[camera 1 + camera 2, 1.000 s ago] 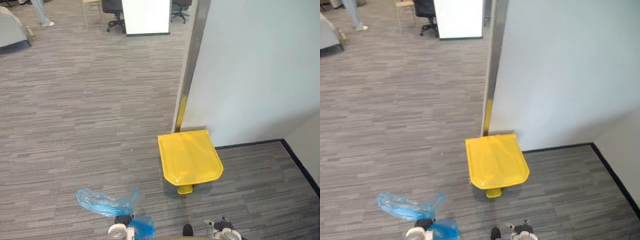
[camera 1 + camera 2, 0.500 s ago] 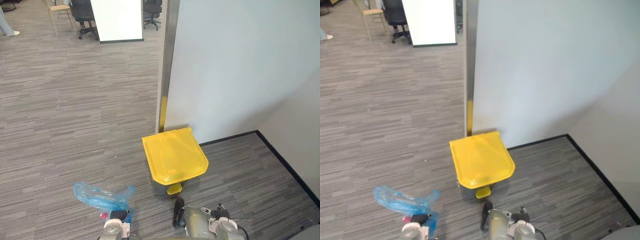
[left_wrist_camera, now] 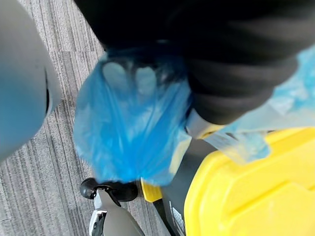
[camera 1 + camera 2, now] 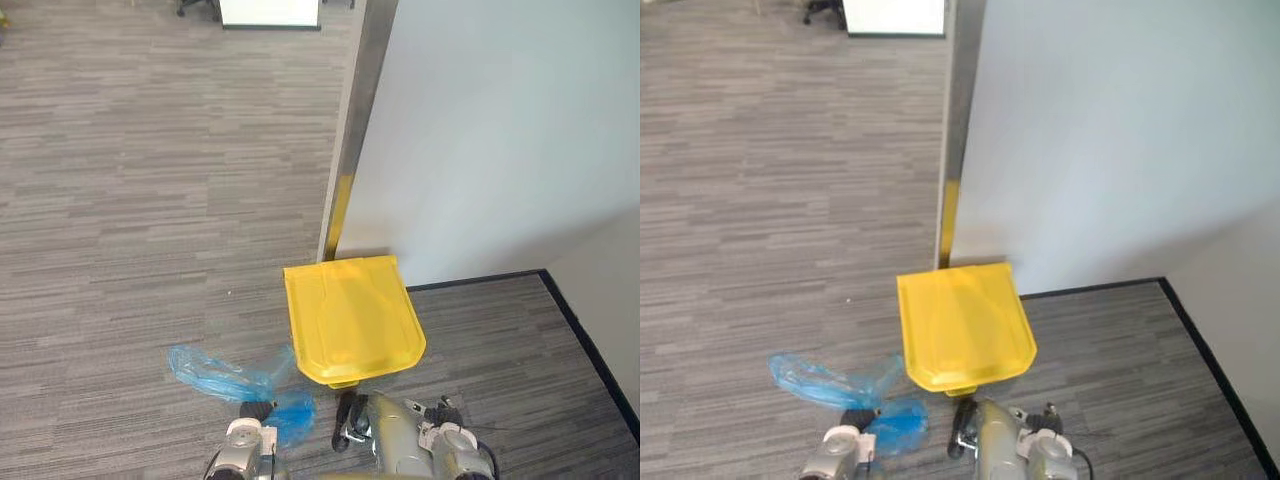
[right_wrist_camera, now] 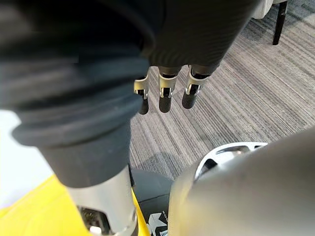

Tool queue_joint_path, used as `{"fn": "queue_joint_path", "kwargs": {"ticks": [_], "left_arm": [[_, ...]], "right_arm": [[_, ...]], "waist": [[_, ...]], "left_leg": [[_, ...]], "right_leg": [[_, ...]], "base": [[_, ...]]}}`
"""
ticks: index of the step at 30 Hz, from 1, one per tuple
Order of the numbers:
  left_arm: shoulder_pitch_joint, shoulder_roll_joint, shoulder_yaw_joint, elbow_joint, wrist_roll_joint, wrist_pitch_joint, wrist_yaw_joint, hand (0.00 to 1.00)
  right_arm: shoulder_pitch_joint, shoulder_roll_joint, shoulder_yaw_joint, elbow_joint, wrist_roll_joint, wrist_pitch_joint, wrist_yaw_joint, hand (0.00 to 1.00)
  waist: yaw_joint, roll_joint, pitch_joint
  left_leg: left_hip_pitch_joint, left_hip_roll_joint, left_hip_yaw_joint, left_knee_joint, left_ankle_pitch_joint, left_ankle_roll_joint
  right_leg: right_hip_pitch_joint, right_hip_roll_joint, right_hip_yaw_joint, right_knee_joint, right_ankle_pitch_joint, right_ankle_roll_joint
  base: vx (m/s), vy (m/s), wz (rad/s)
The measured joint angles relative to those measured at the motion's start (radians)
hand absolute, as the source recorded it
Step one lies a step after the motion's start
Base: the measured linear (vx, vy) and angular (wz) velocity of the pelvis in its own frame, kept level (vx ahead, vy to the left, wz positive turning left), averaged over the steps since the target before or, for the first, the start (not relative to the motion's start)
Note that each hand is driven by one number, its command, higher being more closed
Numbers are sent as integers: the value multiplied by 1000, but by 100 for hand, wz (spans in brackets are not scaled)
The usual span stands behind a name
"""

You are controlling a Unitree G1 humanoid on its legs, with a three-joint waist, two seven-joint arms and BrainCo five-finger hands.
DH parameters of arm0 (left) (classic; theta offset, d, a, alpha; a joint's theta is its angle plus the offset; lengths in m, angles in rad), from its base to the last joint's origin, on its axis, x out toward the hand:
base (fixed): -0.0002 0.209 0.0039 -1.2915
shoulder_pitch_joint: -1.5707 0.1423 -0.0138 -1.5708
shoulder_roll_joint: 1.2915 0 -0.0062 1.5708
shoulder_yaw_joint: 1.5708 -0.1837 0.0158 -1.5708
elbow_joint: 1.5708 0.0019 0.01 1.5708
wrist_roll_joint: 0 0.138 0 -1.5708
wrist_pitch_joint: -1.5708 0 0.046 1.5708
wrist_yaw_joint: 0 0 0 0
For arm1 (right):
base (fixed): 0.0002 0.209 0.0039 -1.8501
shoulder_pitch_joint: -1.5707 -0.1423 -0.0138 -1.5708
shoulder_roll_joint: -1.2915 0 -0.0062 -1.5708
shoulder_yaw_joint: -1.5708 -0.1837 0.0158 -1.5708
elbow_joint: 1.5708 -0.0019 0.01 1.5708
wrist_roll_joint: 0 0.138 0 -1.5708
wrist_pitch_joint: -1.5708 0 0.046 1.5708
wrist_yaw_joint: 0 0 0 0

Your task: Gather rubbish on tea table into small bin, then transfer packed bag to large trash can.

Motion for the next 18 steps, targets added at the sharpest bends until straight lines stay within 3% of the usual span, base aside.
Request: {"fn": "queue_joint_path", "kwargs": {"ticks": [4,5,9,10,11,12,14,16,17,18], "left_arm": [[14,-12,-1,-19,0,2,0,100],[34,-4,-1,-23,0,2,1,100],[49,9,-31,-18,-1,2,2,100],[49,13,-36,-19,-2,2,2,100],[56,9,-31,-13,-3,3,2,100],[53,6,-39,-14,-2,-1,1,100],[52,9,-39,-17,-2,0,2,100],[71,9,-34,-21,-2,4,2,100],[72,5,-33,-21,-2,5,2,100],[75,-2,-29,-18,-2,5,1,100]], "right_arm": [[11,-19,45,10,5,3,-1,0],[21,-30,72,23,4,4,0,0],[37,-32,73,33,-3,2,0,0],[37,-31,75,34,-4,2,2,0],[44,-32,74,32,-5,2,4,0],[51,-26,67,-8,-1,0,3,0],[62,-21,69,5,-2,-7,3,0],[83,5,69,17,-4,-5,4,0],[85,1,69,17,-4,-6,3,0],[82,-5,66,32,-3,-8,3,0]], "waist": [[-1,15,-38],[1,11,-45],[5,-9,-58],[5,-18,-58],[17,-2,-72],[-2,-3,-73],[-16,-29,-83],[-9,-66,-108],[-8,-58,-114],[4,-25,-144]], "left_leg": [[20,-4,18,-32,11,-19],[72,-37,54,-86,43,-56],[87,-83,72,-143,62,-55],[84,-95,76,-148,75,-31],[84,-88,106,-210,128,9],[87,-100,114,-258,138,11],[84,-118,102,-285,136,10],[63,-140,98,-311,140,5],[63,-138,99,-323,145,-3],[40,-133,103,-379,154,-18]], "right_leg": [[22,4,0,-38,24,-4],[69,-6,12,-86,60,9],[79,-37,24,-125,122,20],[78,-44,37,-158,162,47],[96,-14,78,-216,203,120],[61,-41,117,65,90,99],[78,-60,165,231,-1,106],[132,-54,195,152,-92,121],[144,-42,195,113,-101,128],[177,4,201,-48,-119,107]], "base": [[40,7,-2],[-82,72,-2],[-128,42,6],[-224,70,-25],[-189,52,-7],[-174,15,11],[-106,-94,42],[-149,-176,10],[-184,-107,-35],[-148,-78,-50]]}}
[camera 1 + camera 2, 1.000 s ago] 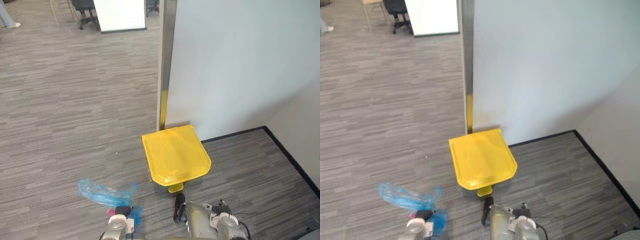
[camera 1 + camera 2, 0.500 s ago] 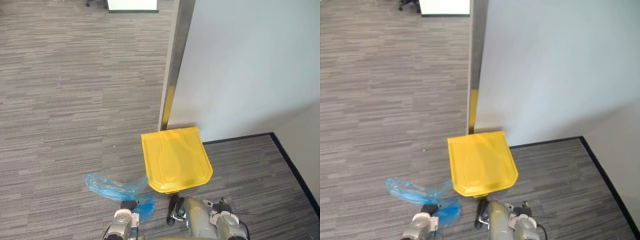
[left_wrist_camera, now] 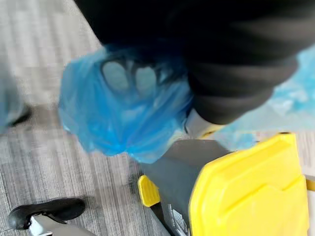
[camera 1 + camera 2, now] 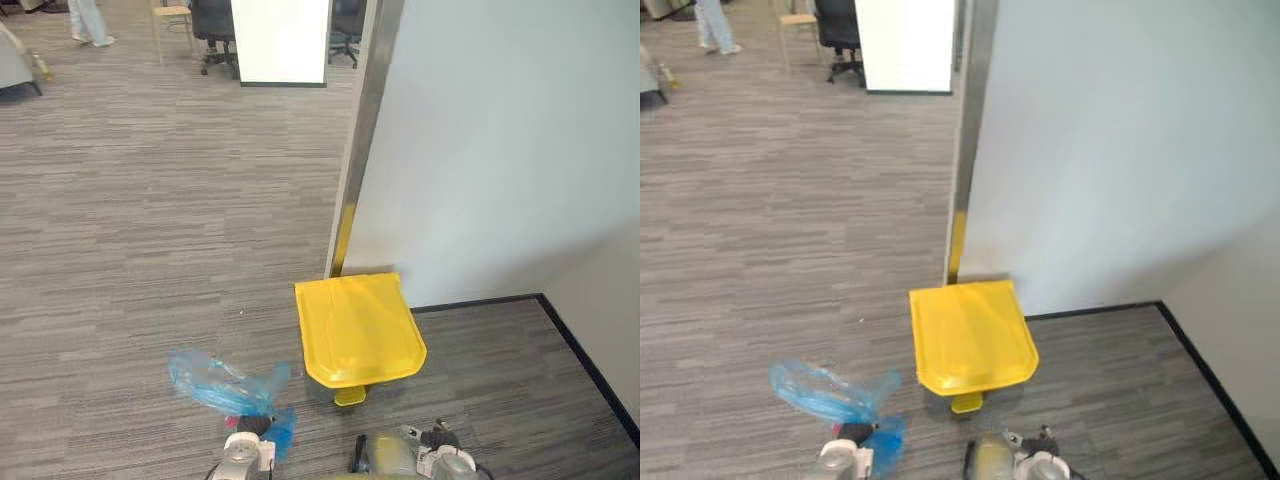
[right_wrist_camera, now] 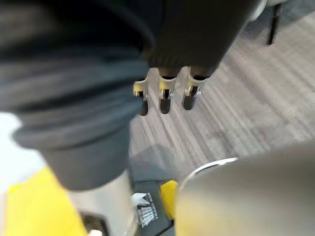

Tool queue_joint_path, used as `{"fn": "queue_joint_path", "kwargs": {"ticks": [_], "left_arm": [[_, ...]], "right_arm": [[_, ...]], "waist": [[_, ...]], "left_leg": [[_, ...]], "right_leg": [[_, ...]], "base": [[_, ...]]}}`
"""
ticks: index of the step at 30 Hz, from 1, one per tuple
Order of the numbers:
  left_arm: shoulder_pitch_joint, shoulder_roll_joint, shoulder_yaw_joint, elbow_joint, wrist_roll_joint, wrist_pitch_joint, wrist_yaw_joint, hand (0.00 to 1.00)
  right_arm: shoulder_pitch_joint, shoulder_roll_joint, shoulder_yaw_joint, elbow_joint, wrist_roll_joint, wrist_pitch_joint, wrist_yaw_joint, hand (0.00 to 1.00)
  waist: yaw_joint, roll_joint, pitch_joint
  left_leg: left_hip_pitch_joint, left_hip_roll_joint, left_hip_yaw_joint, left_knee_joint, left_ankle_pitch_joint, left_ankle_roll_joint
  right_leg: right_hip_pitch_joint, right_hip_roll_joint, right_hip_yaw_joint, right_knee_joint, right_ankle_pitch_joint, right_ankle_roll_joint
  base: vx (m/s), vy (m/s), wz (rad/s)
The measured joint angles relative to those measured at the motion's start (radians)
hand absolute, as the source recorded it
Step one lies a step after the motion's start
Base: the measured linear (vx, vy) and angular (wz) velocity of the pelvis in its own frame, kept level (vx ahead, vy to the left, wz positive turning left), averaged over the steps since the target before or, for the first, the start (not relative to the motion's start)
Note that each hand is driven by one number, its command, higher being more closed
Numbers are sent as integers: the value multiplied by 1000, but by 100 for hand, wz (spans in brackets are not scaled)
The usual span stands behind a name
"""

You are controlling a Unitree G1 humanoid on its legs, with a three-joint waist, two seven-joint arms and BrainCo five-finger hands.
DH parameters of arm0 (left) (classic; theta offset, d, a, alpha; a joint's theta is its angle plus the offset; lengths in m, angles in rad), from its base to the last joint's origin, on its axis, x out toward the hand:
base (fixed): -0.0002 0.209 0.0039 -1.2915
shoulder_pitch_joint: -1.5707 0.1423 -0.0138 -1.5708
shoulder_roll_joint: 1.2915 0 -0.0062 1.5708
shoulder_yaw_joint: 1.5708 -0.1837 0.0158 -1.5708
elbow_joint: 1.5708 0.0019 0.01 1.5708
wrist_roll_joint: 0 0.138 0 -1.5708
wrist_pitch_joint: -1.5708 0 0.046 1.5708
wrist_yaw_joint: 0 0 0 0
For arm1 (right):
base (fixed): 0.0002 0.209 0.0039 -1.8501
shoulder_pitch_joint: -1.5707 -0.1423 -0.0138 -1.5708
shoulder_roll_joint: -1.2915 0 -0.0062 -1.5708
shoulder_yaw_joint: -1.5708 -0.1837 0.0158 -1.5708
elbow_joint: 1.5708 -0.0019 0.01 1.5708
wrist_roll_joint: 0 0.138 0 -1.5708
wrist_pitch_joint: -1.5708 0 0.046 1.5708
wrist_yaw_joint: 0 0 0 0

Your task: Gather rubbish on tea table into small bin, then transfer packed bag to large trash can.

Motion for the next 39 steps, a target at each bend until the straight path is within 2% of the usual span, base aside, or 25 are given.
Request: {"fn": "queue_joint_path", "kwargs": {"ticks": [1,2,4,7,8,9,10,12,14,15,16,20,22,24,27,30,32,35,39], "left_arm": [[-3,0,-2,5,0,0,0,100],[-5,1,-14,12,0,2,-1,100],[-3,8,-24,21,0,2,-2,100],[-9,14,0,13,0,3,-3,100],[-8,12,21,-9,0,3,-3,100],[3,11,30,-26,-1,1,-5,100],[3,11,32,-29,-1,0,-5,100],[13,12,33,-34,-5,0,-5,100],[15,10,33,-35,-10,0,-5,100],[8,16,33,-33,-17,2,-5,100],[0,22,33,-25,-19,3,0,100],[6,23,31,-17,-19,4,1,100],[10,22,29,-10,-20,5,1,100],[9,23,29,2,-25,5,2,100],[9,24,21,5,-36,5,3,100],[-5,30,7,27,-36,6,3,100],[1,28,12,38,-36,6,3,100],[21,40,24,41,-35,1,1,100],[40,62,20,43,-34,-1,-2,100]], "right_arm": [[-15,-10,-1,25,1,-3,0,0],[-34,-28,0,55,1,-1,2,0],[-30,-31,-16,74,11,-1,0,0],[-28,-25,-29,79,18,-7,-2,0],[-23,-27,-22,77,19,-9,-3,0],[-22,-28,-15,68,18,-8,-4,0],[-21,-27,-15,66,18,-8,-4,0],[-11,-26,-16,46,21,-10,-4,0],[-11,-28,-16,48,21,-10,-4,0],[-14,-28,-17,48,19,-8,-4,0],[-10,-25,-22,47,36,-11,-4,0],[-1,-22,-27,50,38,-7,-3,0],[-3,-25,-28,49,38,-7,-3,0],[-13,-29,-25,48,38,-8,-2,0],[-27,-40,-11,52,36,-7,-2,0],[-30,-46,0,80,8,1,-4,0],[-32,-49,-1,91,5,2,-3,0],[-31,-58,-5,129,-2,3,-3,0],[-32,-56,-8,139,-1,3,-3,0]], "waist": [[6,6,-3],[-2,26,-2],[-12,28,-1],[-19,23,22],[-17,21,30],[-14,29,32],[-14,29,32],[-14,30,29],[-12,47,13],[3,34,16],[-1,23,15],[0,23,12],[0,20,8],[3,29,12],[-11,40,14],[-20,35,-4],[-20,43,-7],[-16,44,-10],[-15,39,-15]], "left_leg": [[-23,1,12,-9,13,-4],[-53,15,-1,-10,32,18],[-87,32,-23,30,44,16],[-181,89,-68,306,44,16],[-257,126,-94,474,56,35],[-290,145,-114,559,56,54],[-289,145,-115,563,56,55],[-285,117,-118,459,-1,67],[-274,89,-149,296,-27,33],[-258,54,-131,235,-27,26],[-246,31,-114,212,-17,34],[-180,-9,-62,156,-14,44],[-126,-42,-13,104,-8,54],[-104,-57,20,76,-3,61],[-54,-86,13,17,13,75],[-58,-112,-39,-17,49,88],[-55,-109,-50,-23,51,88],[-22,-108,-71,-55,74,91],[-29,-113,-96,-69,74,91]], "right_leg": [[-1,15,9,-64,1,-23],[1,36,3,-132,49,-31],[8,48,-9,-171,73,-38],[74,54,-26,-212,78,-39],[92,62,-26,-212,77,-43],[103,66,-15,-211,77,-41],[102,66,-9,-211,77,-39],[87,66,51,-214,91,-18],[49,70,78,-204,102,1],[23,64,118,-196,114,25],[34,53,141,-230,143,28],[63,33,194,-270,159,46],[38,19,224,-225,153,55],[-3,12,210,-149,153,54],[-19,-23,123,-91,153,54],[27,-47,94,-204,155,52],[69,-48,73,-277,170,54],[178,-33,54,-435,242,57],[209,-25,62,-544,309,54]], "base": [[-157,-76,-49],[-130,-82,-17],[-128,-86,17],[-76,-41,17],[-65,39,-8],[-48,47,-19],[-26,117,-36],[-4,211,-47],[-4,182,-50],[47,174,-46],[62,220,-41],[87,185,-36],[105,116,-51],[55,75,-54],[30,52,-14],[65,21,20],[26,17,17],[-9,47,14],[-47,52,-8]]}}
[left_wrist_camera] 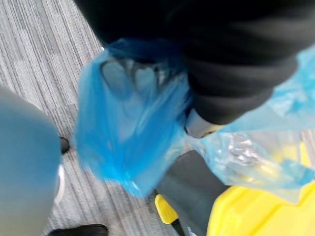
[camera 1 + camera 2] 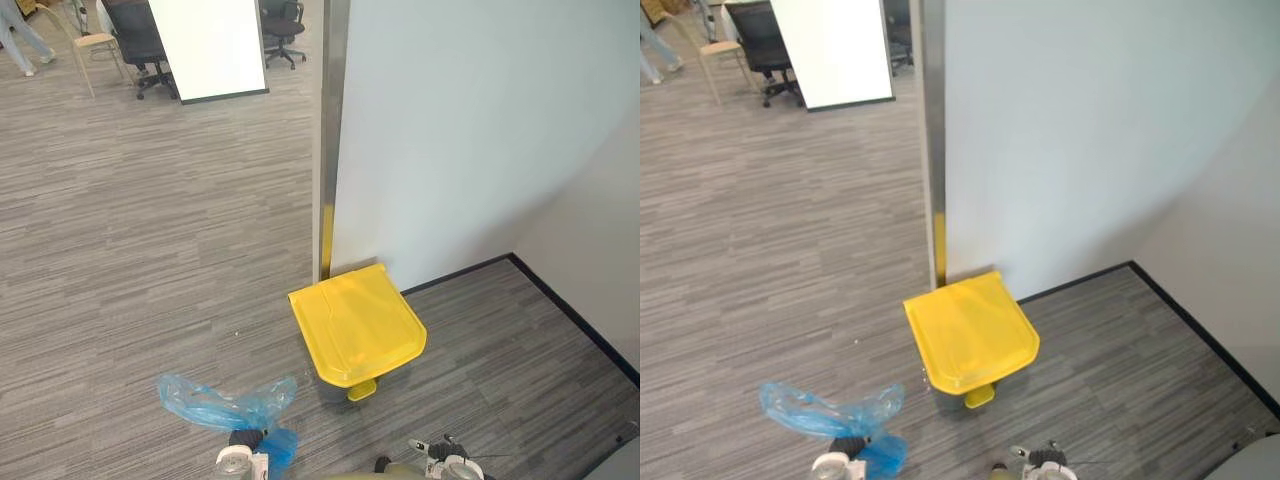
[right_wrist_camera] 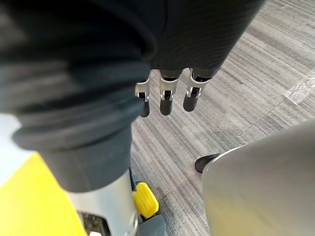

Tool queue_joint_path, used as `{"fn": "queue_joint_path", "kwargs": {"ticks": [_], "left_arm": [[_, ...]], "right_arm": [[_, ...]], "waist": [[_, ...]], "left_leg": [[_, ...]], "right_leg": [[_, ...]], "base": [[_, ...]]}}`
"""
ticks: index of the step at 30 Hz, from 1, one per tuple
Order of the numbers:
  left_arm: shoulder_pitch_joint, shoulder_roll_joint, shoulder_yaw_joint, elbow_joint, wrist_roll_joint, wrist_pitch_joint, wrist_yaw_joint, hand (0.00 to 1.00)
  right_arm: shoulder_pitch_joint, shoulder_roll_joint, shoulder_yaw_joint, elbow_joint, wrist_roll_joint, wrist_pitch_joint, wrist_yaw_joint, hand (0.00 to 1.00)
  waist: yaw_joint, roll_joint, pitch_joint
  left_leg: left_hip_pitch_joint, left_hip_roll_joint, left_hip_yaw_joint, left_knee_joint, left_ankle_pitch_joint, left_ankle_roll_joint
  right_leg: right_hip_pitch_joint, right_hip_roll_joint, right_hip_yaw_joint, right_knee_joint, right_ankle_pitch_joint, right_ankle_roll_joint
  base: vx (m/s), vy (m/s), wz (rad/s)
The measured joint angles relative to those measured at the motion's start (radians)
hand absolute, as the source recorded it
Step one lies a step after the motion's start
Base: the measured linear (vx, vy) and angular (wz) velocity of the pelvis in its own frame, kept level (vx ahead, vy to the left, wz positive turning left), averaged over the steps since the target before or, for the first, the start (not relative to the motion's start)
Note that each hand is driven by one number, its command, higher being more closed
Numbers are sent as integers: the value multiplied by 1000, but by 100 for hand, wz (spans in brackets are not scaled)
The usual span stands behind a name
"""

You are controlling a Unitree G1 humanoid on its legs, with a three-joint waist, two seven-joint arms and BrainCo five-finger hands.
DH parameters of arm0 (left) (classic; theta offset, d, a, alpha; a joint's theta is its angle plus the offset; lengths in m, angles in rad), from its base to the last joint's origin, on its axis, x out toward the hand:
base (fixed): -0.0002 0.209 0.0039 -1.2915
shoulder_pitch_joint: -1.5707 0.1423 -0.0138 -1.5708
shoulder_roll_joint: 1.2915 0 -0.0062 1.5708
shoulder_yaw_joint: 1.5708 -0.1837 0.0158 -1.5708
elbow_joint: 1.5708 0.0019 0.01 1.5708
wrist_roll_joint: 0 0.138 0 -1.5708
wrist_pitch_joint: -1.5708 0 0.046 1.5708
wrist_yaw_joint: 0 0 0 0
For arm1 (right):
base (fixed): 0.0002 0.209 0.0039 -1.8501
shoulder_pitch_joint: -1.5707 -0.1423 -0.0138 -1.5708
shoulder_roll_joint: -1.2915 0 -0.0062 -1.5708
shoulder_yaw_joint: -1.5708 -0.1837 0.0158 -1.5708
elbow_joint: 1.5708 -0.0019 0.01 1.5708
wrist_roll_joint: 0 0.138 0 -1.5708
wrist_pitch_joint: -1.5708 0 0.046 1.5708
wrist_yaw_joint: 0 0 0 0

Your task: Gather rubbish on tea table into small bin, then transfer packed bag to large trash can.

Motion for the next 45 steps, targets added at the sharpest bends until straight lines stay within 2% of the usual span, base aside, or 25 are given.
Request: {"fn": "queue_joint_path", "kwargs": {"ticks": [6,12,14,16,17,18,19,20,21,23,25,26,27,28,29,31,33,34,39,45], "left_arm": [[9,20,-23,9,-1,-1,-6,100],[5,22,-27,20,-1,-2,-7,100],[-1,23,-19,17,-2,-5,-6,100],[-15,27,-6,10,-2,-7,-5,100],[-14,25,13,-5,-2,-8,-4,100],[-14,24,14,-6,-2,-8,-4,100],[-22,24,13,-8,-1,-8,1,100],[-24,28,10,-8,3,-7,2,100],[-24,28,10,-8,4,-7,2,100],[-32,32,10,-8,17,-3,2,100],[-38,31,11,-8,23,-3,2,100],[-45,28,12,-7,27,-2,3,100],[-58,14,12,-4,32,-2,2,100],[-72,-9,13,-4,37,-3,1,100],[-72,-15,13,-5,38,-4,1,100],[-87,-23,17,-4,58,-5,-19,100],[-92,-31,42,-1,71,-5,-23,100],[-97,-44,52,-1,78,-4,-23,100],[-99,-54,52,-1,78,-1,-23,100],[-95,-64,49,-1,78,5,-23,100]], "right_arm": [[-7,-2,2,25,0,0,0,0],[-10,-14,9,29,0,1,0,0],[-20,-12,11,25,0,0,0,0],[-22,-8,21,-9,0,-1,1,0],[-17,-4,21,-51,0,0,1,0],[-16,-4,21,-54,1,0,1,0],[-11,1,20,-90,1,-2,1,0],[-3,1,22,-101,0,-4,0,0],[-3,1,22,-101,0,-4,-1,0],[-4,-1,20,-105,0,2,-3,0],[-4,-2,18,-104,-1,12,-6,0],[-7,-1,10,-105,-2,13,-9,0],[-10,-13,5,-104,-6,19,-12,0],[-17,-12,-13,-111,-12,22,-18,0],[-19,-10,-23,-116,-12,22,-18,0],[-18,5,-35,-123,-11,20,-20,0],[-8,14,-38,-124,-10,19,-20,0],[1,17,-39,-124,-10,19,-19,0],[1,11,-38,-125,-9,18,-11,0],[3,0,-12,-129,-8,17,4,0]], "waist": [[0,-8,-7],[1,-3,-6],[10,-9,7],[15,-31,45],[16,-33,71],[16,-31,74],[8,-36,84],[8,-44,88],[8,-45,88],[8,-54,95],[12,-60,97],[11,-61,101],[14,-39,113],[15,-12,118],[16,-9,122],[18,-22,139],[16,-30,136],[18,-46,131],[16,-35,129],[3,-26,106]], "left_leg": [[-15,1,-20,0,0,1],[-18,5,-12,-2,0,2],[-26,5,10,17,-8,10],[-26,6,36,72,-41,20],[-13,13,40,122,-89,44],[-8,13,39,127,-91,43],[9,16,39,153,-111,47],[14,29,34,193,-142,46],[16,29,34,195,-144,46],[16,36,24,239,-184,34],[11,34,9,286,-227,14],[13,36,-1,307,-247,5],[21,60,-22,320,-266,-13],[25,82,-32,306,-266,-13],[27,84,-36,300,-266,-13],[59,104,-85,308,-260,-19],[67,109,-105,330,-260,-19],[70,121,-108,362,-261,-19],[68,161,-106,366,-261,-20],[72,161,-105,286,-225,-78]], "right_leg": [[18,9,2,-80,55,-10],[10,24,32,-102,82,-23],[-60,27,60,21,39,-22],[-143,17,77,223,-26,-15],[-214,4,42,396,-39,-16],[-225,3,39,418,-39,-17],[-283,-2,7,539,-75,-39],[-325,-1,-30,550,-103,-38],[-327,-1,-35,544,-103,-38],[-351,2,-84,328,-92,-35],[-336,1,-102,241,-100,-21],[-334,3,-98,242,-55,-25],[-334,13,-115,276,-43,-12],[-339,32,-122,298,-62,-10],[-340,37,-125,306,-68,-10],[-338,38,-151,405,-110,-28],[-334,25,-170,450,-123,-49],[-331,18,-178,496,-134,-68],[-320,16,-225,521,-168,-82],[-336,5,-242,525,-184,-88]], "base": [[-45,-1,-3],[-56,-38,-17],[-76,-20,-39],[-121,-29,-35],[-114,-33,-26],[-96,-43,-15],[-35,-30,4],[-35,-30,5],[2,-69,14],[127,-121,22],[242,-154,26],[322,-154,29],[328,-112,32],[313,-82,29],[285,-68,30],[237,-91,30],[168,-118,37],[166,-128,37],[113,-65,26],[95,-9,9]]}}
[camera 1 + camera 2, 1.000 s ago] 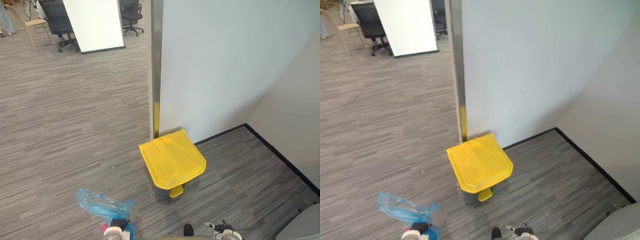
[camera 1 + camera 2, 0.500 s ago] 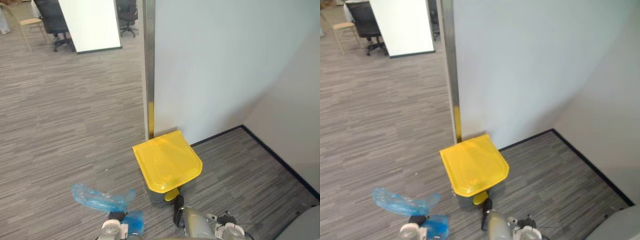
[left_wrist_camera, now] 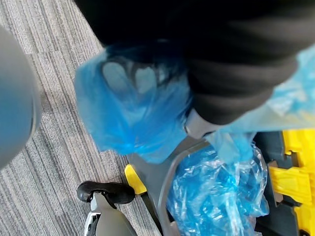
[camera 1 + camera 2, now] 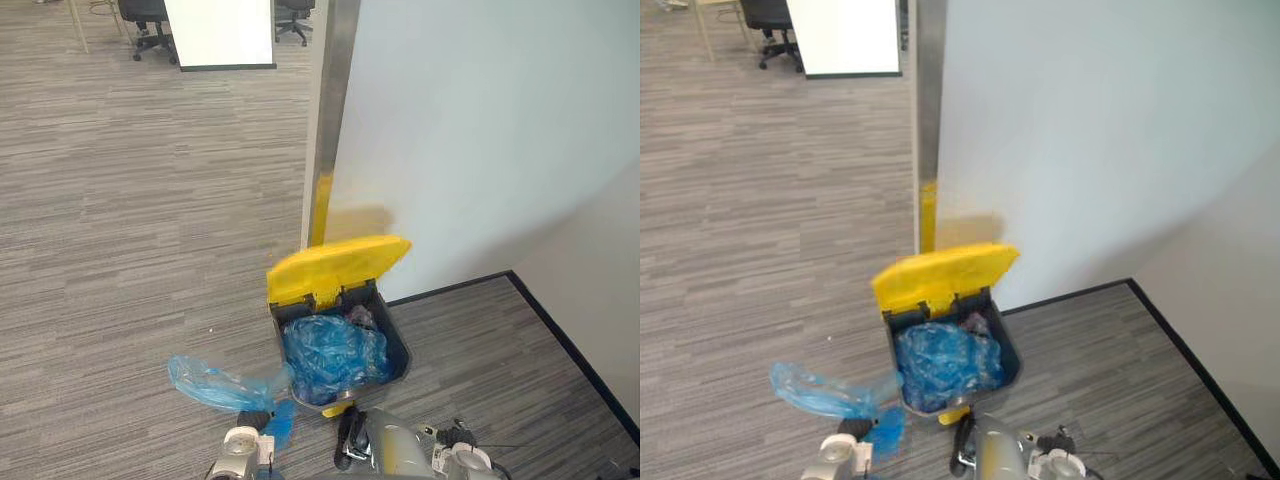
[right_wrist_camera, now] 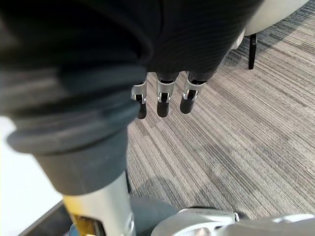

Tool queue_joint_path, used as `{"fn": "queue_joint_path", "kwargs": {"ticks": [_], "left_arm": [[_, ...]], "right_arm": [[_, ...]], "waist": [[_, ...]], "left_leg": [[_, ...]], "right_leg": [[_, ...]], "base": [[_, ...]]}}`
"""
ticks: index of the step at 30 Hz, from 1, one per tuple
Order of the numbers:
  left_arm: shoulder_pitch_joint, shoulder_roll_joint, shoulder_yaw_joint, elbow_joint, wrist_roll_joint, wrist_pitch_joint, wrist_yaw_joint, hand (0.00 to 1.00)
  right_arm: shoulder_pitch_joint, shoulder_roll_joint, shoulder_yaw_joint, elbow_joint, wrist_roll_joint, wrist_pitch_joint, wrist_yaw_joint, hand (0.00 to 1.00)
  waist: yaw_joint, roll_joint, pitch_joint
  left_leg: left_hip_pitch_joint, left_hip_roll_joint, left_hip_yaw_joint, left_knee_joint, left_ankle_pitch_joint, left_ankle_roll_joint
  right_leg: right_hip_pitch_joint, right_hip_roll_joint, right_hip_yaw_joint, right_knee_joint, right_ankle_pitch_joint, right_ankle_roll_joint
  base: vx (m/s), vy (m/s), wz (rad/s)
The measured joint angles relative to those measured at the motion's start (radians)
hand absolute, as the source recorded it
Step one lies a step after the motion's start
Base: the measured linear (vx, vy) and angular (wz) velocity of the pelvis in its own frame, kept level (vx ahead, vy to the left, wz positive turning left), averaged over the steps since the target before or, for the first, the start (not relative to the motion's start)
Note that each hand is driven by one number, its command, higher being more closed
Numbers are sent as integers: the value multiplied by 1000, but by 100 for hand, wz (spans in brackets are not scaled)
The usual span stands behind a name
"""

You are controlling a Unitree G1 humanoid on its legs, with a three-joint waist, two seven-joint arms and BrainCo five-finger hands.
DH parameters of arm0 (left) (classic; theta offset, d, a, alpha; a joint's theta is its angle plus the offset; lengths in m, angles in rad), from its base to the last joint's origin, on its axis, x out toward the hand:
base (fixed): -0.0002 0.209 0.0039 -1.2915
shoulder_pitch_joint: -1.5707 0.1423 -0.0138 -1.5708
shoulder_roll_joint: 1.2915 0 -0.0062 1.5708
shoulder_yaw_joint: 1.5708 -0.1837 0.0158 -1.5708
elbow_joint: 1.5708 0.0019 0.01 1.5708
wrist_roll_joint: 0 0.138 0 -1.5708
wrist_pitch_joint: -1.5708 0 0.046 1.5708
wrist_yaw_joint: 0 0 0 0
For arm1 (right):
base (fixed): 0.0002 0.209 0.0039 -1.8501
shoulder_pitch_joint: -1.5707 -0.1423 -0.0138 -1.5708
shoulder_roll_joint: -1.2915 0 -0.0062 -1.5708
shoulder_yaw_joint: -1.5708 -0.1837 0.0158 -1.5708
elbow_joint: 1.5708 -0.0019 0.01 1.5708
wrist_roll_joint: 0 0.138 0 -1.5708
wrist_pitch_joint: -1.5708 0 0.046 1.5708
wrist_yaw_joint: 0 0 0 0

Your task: Gather rubbish on tea table into small bin, then transfer packed bag to large trash can.

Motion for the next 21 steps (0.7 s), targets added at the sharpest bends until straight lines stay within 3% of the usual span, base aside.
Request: {"fn": "queue_joint_path", "kwargs": {"ticks": [4,8,13,15,17,19,21], "left_arm": [[-6,12,-32,-16,-2,0,2,100],[-7,24,-58,-70,-4,-1,8,100],[-16,38,-98,-138,-36,-15,30,100],[-21,42,-110,-173,-63,-22,40,100],[-23,51,-123,-223,-82,-28,50,100],[-41,54,-131,-249,-90,-29,51,100],[-68,54,-141,-259,-104,-30,54,100]], "right_arm": [[-23,-26,107,-15,8,-9,4,0],[-46,1,230,-154,23,-10,4,0],[-176,17,329,-320,69,-32,-7,0],[-242,9,354,-375,90,-49,-17,0],[-315,7,383,-421,98,-60,-34,0],[-380,0,397,-438,118,-61,-43,0],[-438,-23,415,-442,137,-61,-46,0]], "waist": [[-5,3,-3],[1,23,-13],[41,43,-5],[44,52,20],[49,49,31],[52,53,59],[71,49,104]], "left_leg": [[-29,-1,-2,-17,29,-41],[-166,20,-13,72,31,-41],[-284,32,-15,160,32,-40],[-320,42,-27,199,28,-32],[-385,50,-27,220,-14,37],[-421,58,-30,222,-74,45],[-441,66,-31,255,-91,22]], "right_leg": [[-10,-17,-21,-10,2,1],[-73,-15,-43,-42,33,-12],[-142,-10,-48,-59,73,-30],[-145,-3,-59,-76,100,-16],[-197,2,-69,-92,118,-8],[-234,13,-69,-99,138,1],[-243,24,-64,-106,164,-4]], "base": [[66,-5,16],[-14,-48,12],[-68,-71,1],[-131,-70,12],[-188,-82,4],[-249,-91,-6],[-232,-70,-17]]}}
